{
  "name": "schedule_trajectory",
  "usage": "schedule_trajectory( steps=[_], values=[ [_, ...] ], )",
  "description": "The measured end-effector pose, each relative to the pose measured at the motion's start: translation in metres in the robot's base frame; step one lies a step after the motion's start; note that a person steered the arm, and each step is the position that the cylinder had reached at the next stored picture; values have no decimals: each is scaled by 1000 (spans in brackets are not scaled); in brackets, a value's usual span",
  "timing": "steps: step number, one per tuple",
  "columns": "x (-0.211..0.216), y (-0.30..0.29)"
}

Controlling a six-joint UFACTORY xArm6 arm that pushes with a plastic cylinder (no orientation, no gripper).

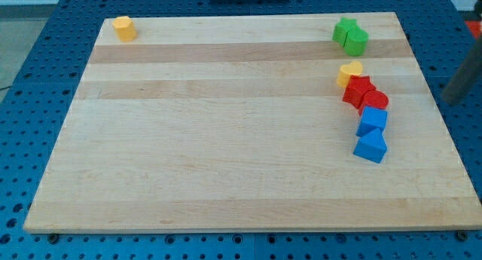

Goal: Point your arm closer to blue cube

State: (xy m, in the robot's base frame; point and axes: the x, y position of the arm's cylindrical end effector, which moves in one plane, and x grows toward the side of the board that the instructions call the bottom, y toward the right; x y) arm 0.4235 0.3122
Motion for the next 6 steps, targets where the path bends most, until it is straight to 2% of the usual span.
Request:
schedule_trajectory(
  steps=[2, 4, 5, 6],
  values=[
    [42, -20],
    [45, -90],
    [65, -93],
    [67, -134]
  ],
)
